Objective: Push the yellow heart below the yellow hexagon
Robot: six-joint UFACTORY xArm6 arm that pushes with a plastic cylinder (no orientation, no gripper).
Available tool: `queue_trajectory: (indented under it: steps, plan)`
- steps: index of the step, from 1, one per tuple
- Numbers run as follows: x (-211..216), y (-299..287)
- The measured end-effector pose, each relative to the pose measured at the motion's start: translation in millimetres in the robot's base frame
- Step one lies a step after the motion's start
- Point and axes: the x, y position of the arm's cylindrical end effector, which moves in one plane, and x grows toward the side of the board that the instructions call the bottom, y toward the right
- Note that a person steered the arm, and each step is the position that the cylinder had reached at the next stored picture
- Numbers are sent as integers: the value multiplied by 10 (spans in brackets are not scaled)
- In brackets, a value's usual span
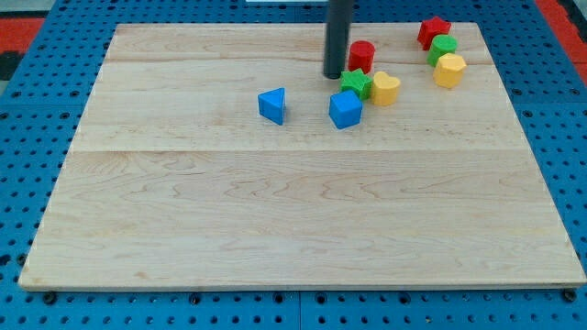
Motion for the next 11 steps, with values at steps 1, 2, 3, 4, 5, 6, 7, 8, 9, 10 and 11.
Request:
queue_trajectory:
  steps: [1, 2, 3, 4, 5, 6, 7, 8, 9, 10, 11]
  plan:
    - [123, -361]
    - [326, -190]
    - [328, 2]
    - [302, 313]
    - [230, 533]
    - [200, 716]
    - [198, 844]
    - [198, 977]
    - [427, 1110]
    - [696, 1182]
    - [577, 909]
